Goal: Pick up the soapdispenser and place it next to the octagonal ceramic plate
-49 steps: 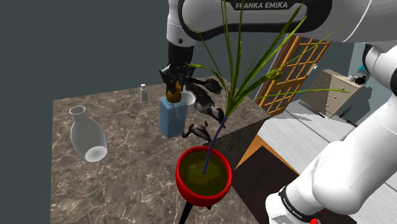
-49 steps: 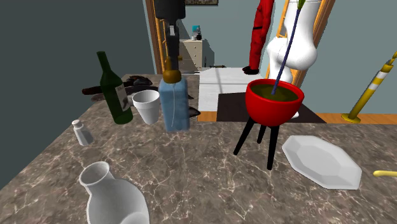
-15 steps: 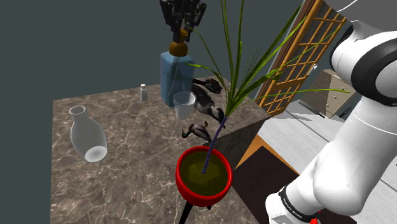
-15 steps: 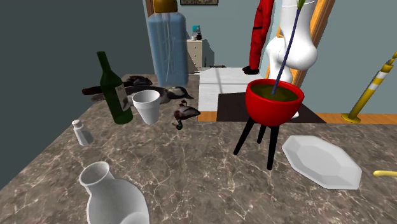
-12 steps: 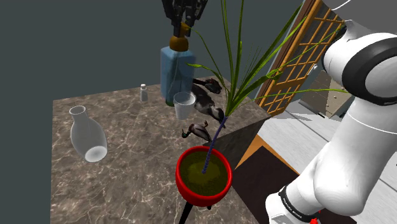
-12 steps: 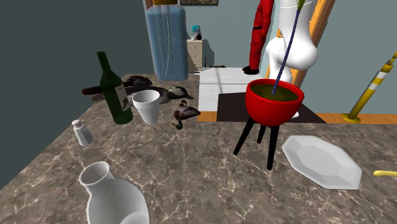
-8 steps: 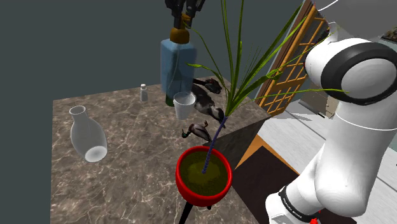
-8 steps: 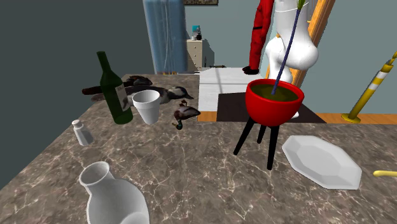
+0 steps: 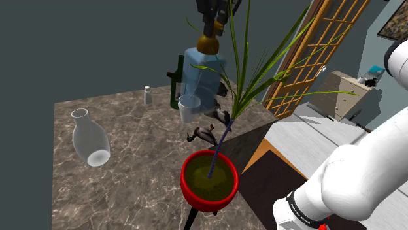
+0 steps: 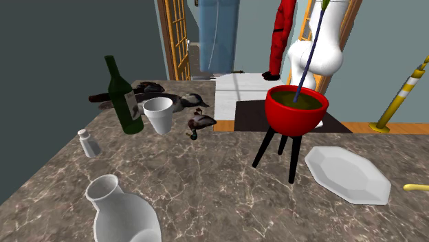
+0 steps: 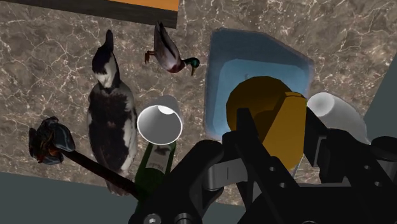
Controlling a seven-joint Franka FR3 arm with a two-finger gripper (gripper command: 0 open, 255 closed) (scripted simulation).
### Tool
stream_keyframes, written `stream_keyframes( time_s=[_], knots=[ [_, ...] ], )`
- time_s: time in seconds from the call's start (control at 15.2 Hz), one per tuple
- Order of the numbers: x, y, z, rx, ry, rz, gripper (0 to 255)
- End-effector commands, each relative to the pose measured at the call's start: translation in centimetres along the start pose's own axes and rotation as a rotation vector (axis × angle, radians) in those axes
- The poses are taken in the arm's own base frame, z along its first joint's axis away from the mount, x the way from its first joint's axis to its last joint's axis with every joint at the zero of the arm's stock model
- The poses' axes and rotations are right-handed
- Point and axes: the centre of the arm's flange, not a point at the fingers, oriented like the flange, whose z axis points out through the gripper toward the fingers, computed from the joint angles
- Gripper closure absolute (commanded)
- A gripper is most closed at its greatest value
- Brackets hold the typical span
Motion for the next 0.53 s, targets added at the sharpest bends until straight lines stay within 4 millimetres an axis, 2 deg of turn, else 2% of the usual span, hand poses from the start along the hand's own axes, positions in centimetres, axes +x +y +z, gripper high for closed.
stream_keyframes(
  time_s=[0.0, 0.46],
  knots=[
    [-2.7, 0.0, 0.5, 0.001, -0.001, 0.002, 255],
    [-11.9, 0.1, 0.3, 0.001, -0.001, 0.002, 255]
  ],
)
